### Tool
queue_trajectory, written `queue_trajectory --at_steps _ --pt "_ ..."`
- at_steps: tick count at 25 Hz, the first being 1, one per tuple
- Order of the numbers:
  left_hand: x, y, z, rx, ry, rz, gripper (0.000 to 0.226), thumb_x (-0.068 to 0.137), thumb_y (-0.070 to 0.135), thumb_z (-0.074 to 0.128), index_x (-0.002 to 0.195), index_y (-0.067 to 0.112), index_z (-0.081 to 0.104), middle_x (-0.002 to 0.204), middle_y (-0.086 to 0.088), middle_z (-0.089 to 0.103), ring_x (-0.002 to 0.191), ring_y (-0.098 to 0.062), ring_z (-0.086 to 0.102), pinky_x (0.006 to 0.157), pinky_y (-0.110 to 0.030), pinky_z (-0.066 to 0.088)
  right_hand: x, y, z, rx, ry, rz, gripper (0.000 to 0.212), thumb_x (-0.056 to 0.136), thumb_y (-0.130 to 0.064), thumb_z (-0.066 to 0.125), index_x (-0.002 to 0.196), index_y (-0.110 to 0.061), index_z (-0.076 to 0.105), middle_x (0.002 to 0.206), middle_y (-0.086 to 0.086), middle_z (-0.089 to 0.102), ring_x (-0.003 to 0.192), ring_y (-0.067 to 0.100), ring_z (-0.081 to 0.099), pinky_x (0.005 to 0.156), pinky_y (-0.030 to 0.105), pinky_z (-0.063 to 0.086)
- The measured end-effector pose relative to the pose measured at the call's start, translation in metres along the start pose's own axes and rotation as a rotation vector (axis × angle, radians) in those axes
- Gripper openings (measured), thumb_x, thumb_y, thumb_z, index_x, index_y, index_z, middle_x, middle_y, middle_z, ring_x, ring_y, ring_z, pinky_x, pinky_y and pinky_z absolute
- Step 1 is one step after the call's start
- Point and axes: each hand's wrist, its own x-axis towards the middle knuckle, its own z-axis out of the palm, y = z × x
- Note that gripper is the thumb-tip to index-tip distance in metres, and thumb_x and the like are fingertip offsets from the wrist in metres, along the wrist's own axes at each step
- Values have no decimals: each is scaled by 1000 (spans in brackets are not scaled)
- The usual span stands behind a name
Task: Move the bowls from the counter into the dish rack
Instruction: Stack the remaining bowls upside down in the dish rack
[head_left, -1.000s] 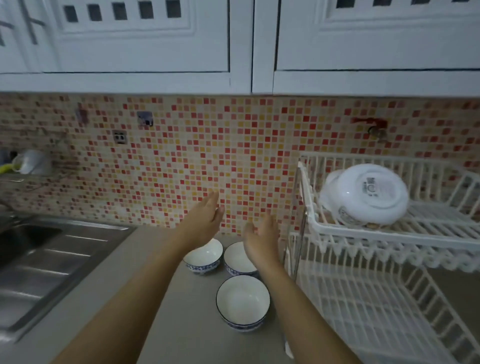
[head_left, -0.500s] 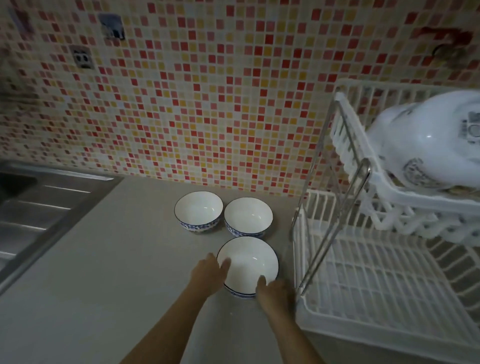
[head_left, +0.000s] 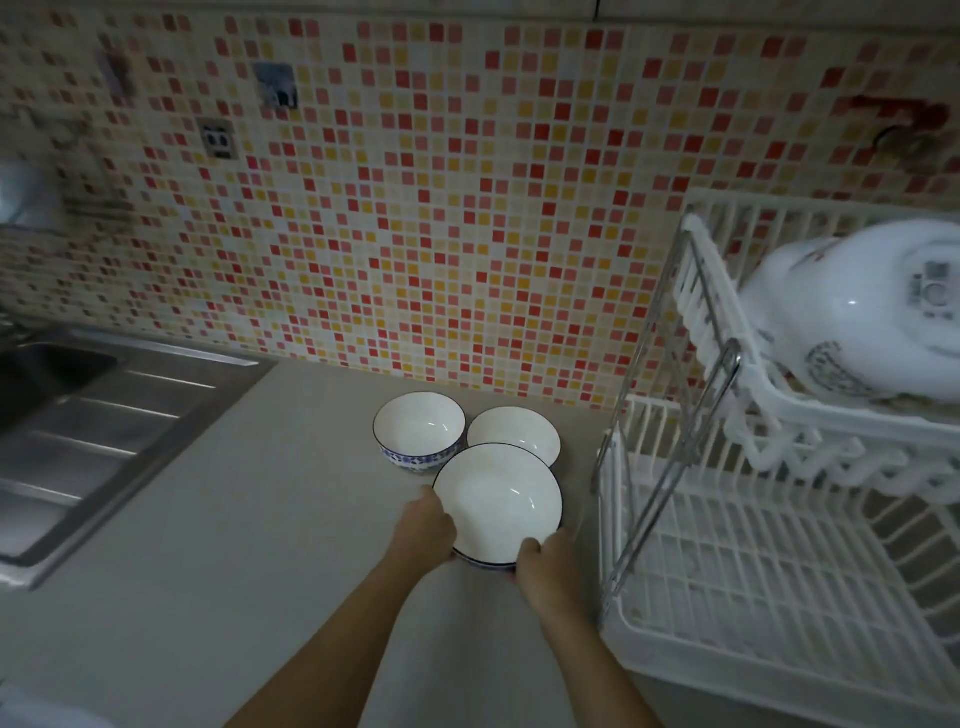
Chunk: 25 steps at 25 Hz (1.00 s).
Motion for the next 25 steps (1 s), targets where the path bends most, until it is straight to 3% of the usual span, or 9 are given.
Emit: queue_trajectory --at_steps 3,6,8,12,13,15,20,22,25 --pt "-18 19 -32 -103 65 84 31 87 -4 35 118 -3 38 113 -29 57 90 -47 64 72 -54 58 -22 -39 -9 -51 29 -115 39 90 -4 42 128 5 41 128 19 55 113 34 56 77 24 37" --pt "-52 41 -73 -257 179 207 27 93 4 30 118 9 40 119 -20 55 90 -34 62 65 -45 60 -57 -78 -10 41 70 -301 50 90 -5 42 139 -7 36 132 12 54 115 33 55 89 33 48" --pt "-78 52 -95 -308 279 286 35 92 2 32 126 8 40 121 -16 53 102 -33 57 79 -46 58 -82 -104 -13 171 78 -371 52 92 -11 45 142 -10 31 134 12 54 118 32 55 97 43 49" --pt "-128 78 -133 -502 371 461 41 91 1 35 131 9 37 120 -7 52 101 -25 53 74 -45 60 -124 -158 -29 408 -124 -410 42 88 -8 45 126 -25 40 118 9 60 86 28 69 65 37 61" --pt "-141 85 -144 -491 395 493 40 91 2 37 130 9 38 120 -7 53 101 -24 53 72 -42 60 -136 -170 -36 431 -137 -439 43 85 -4 44 120 -29 42 116 6 60 88 26 67 68 39 61" --pt "-161 99 -166 -416 412 575 38 90 8 43 127 11 40 119 -7 57 97 -23 56 70 -38 59 -158 -192 -56 365 -79 -527 42 82 -3 43 114 -30 43 113 1 58 95 23 59 75 42 59" --pt "-213 147 -205 -175 513 842 44 92 35 51 132 20 39 125 -3 61 77 -11 63 56 -20 50 -191 -213 -124 44 183 -821 47 90 -6 40 135 -17 37 108 8 62 72 14 55 57 23 48" --pt "-231 173 -203 -90 561 991 46 92 40 48 134 27 35 123 -2 63 74 -14 65 64 -32 56 -196 -215 -153 -44 294 -941 54 91 -5 39 143 -20 28 89 8 62 54 10 48 44 14 35" --pt "-244 206 -187 -72 469 1164 42 93 39 44 132 37 30 108 1 66 67 -18 65 67 -42 58 -200 -219 -201 -98 446 -1094 60 93 -5 40 147 -24 22 69 -4 53 50 4 44 44 12 31"
